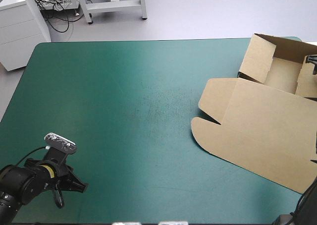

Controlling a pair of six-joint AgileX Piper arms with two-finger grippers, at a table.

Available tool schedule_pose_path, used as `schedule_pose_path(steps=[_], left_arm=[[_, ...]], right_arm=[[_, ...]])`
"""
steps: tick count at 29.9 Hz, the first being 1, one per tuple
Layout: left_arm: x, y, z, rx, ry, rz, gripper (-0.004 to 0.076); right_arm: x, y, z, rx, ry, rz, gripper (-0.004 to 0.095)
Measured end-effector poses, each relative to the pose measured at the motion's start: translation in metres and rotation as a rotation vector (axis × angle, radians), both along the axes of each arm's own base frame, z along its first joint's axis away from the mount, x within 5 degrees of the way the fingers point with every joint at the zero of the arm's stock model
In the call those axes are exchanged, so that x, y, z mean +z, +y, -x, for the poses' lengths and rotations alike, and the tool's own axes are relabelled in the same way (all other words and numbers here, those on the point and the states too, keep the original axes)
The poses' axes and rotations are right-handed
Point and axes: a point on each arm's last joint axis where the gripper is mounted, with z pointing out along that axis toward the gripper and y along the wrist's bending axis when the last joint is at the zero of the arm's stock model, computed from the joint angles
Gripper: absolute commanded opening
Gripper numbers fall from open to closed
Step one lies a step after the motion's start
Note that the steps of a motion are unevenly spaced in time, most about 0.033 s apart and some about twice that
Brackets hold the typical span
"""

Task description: Fold the box

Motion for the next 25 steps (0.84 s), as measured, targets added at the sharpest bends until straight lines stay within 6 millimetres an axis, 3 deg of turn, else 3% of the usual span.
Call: schedule_pose_path(steps=[7,10,14,18,19,25], left_arm=[[0.000,0.000,0.000,0.004,0.001,0.001,-0.0032],[0.000,0.000,0.000,0.004,0.002,0.001,-0.0032],[0.000,0.000,0.000,0.004,0.002,0.001,-0.0032],[0.000,0.000,0.000,0.004,0.001,0.002,-0.0032],[0.000,0.000,0.000,0.003,-0.002,0.002,-0.0032],[0.002,-0.001,-0.003,-0.001,-0.041,0.017,-0.0032]], right_arm=[[0.008,0.002,0.003,0.002,-0.017,-0.002,0.0867],[0.022,0.005,0.008,0.003,-0.045,0.007,0.0758],[0.053,0.016,0.021,0.014,-0.127,-0.005,0.0443],[0.085,0.033,0.034,0.047,-0.233,-0.057,0.0024],[0.094,0.039,0.037,0.065,-0.259,-0.066,-0.0017],[0.130,0.088,0.047,0.207,-0.351,-0.064,-0.0008]])
